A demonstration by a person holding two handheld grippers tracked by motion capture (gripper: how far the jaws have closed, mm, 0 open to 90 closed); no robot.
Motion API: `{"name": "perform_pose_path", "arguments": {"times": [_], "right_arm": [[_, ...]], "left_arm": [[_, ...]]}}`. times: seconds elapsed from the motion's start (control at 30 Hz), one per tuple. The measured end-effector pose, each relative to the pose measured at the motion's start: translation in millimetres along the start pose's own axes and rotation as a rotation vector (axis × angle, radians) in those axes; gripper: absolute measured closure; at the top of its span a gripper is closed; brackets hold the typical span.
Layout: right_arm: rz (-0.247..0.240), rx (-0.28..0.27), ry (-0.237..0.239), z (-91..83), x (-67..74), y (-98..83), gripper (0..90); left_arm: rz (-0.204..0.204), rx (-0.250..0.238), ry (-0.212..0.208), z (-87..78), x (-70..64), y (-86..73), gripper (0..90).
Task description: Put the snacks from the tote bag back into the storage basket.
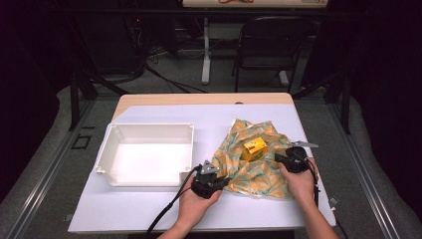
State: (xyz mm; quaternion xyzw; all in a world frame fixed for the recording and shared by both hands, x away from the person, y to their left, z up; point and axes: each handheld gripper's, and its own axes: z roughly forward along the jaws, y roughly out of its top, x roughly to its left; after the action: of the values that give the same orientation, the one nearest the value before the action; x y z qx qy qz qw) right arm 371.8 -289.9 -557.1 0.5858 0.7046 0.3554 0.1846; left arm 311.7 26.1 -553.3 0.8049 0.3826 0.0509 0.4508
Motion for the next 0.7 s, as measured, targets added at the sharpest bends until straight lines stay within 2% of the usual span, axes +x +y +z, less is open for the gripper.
{"name": "perform_pose_path", "arguments": {"times": [0.03,0.07,0.1,0.17,0.2,0.23,0.27,0.3,0.37,0.43,0.47,0.53,0.63,0.7], "right_arm": [[0.014,-0.024,0.016,-7.5,-0.8,0.7,84.5],[0.014,-0.024,0.016,-7.5,-0.8,0.7,84.5],[0.023,-0.051,0.028,-12.7,-1.1,1.5,83.2],[0.027,-0.105,0.040,-24.2,-1.2,4.7,81.0],[0.010,-0.119,0.036,-30.8,-1.6,7.0,80.5],[0.008,-0.172,0.040,-43.3,-0.7,11.4,80.3],[0.008,-0.172,0.040,-43.3,-0.7,11.4,80.3],[-0.002,-0.216,0.048,-54.0,1.5,16.5,80.3],[-0.017,-0.232,0.053,-57.7,3.5,19.3,80.6],[-0.041,-0.257,0.064,-61.2,8.4,24.8,82.6],[-0.064,-0.266,0.085,-61.1,12.4,30.1,85.5],[-0.070,-0.268,0.088,-59.6,14.7,32.6,87.5],[-0.094,-0.268,0.104,-51.1,21.1,38.5,90.0],[-0.092,-0.255,0.125,-42.2,22.3,40.0,90.0]], "left_arm": [[-0.006,-0.035,-0.010,-9.5,-0.2,4.1,74.0],[-0.006,-0.035,-0.010,-9.5,-0.2,4.1,70.5],[0.001,-0.058,-0.004,-15.2,0.0,6.7,70.5],[-0.002,-0.134,0.005,-28.4,-1.6,12.3,63.9],[-0.008,-0.171,0.007,-36.6,-2.3,17.1,61.6],[-0.006,-0.187,0.010,-41.4,-2.1,20.1,57.6],[-0.018,-0.209,0.009,-47.2,-2.7,24.0,57.6],[-0.017,-0.230,0.014,-52.0,-2.7,27.7,56.3],[-0.007,-0.254,0.025,-56.5,-4.2,34.6,56.6],[0.005,-0.251,0.026,-54.3,-6.4,40.7,58.6],[0.005,-0.245,0.024,-50.8,-7.9,43.4,64.3],[0.021,-0.239,0.025,-42.0,-11.5,48.4,66.9],[0.051,-0.224,0.029,-24.0,-17.9,55.6,74.6],[0.049,-0.211,0.032,-9.3,-19.0,59.4,77.1]]}}
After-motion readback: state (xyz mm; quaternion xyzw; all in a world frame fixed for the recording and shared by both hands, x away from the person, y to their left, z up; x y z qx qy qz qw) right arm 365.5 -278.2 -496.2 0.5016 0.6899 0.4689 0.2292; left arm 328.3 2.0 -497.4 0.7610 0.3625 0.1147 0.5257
